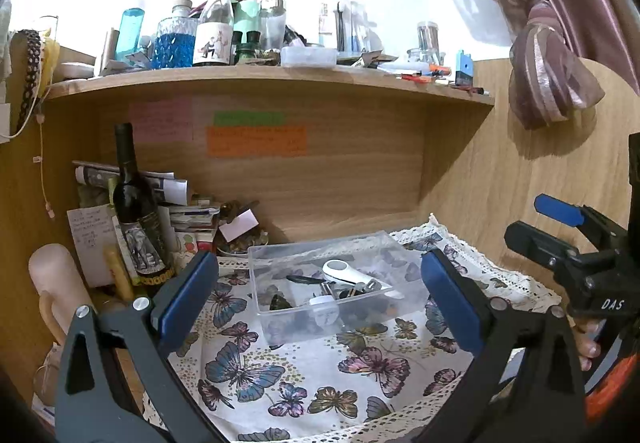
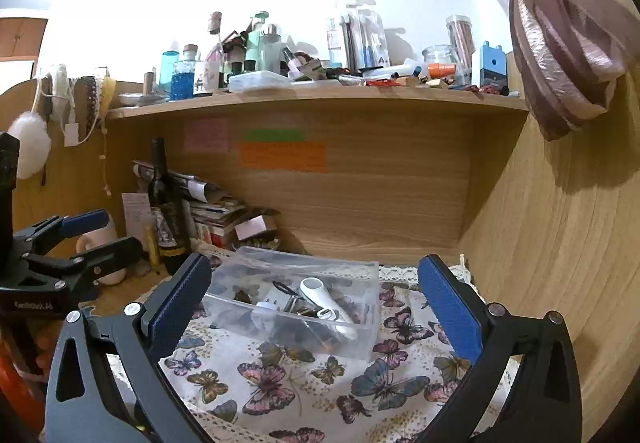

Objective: Organize rigid objects

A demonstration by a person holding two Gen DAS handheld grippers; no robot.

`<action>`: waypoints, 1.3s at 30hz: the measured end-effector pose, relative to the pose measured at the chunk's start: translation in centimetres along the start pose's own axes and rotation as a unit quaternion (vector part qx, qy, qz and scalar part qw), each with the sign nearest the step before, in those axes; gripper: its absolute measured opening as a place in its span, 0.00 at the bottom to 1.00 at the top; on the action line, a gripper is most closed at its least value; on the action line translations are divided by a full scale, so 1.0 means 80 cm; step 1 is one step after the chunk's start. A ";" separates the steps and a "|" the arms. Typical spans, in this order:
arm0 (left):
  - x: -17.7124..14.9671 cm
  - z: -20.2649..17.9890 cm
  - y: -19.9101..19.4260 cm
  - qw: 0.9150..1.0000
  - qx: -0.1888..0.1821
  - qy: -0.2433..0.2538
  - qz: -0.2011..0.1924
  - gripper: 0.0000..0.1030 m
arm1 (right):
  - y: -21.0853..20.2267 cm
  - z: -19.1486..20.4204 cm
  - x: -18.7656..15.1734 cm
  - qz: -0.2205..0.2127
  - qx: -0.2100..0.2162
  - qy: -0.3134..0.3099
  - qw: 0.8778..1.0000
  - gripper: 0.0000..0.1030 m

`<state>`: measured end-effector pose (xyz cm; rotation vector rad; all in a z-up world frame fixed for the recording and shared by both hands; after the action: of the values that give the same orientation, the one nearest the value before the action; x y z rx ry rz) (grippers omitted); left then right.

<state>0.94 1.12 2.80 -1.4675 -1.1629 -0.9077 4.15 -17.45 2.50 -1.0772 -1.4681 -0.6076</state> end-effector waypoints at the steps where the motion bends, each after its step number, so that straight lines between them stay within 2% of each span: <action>1: 0.000 -0.001 -0.002 1.000 -0.002 0.001 -0.002 1.00 | -0.002 0.001 0.000 -0.001 -0.001 -0.001 1.000 1.00; 39: -0.001 -0.007 -0.007 1.000 -0.005 0.007 -0.009 1.00 | -0.007 0.015 0.003 -0.002 -0.008 -0.003 1.000 1.00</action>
<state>0.36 0.55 2.99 -1.4580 -1.1640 -0.9366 3.11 -16.55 2.62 -1.0886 -1.4736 -0.6209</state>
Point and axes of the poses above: each gripper's, at about its wrist camera, not at the fingertips, and y roughly the way its jaws point, z to its left, x to its top, the point moved 1 cm from there along y, roughly the way its jaws point, and after that the axes turned 10 degrees about -y, right-handed, at the moved point
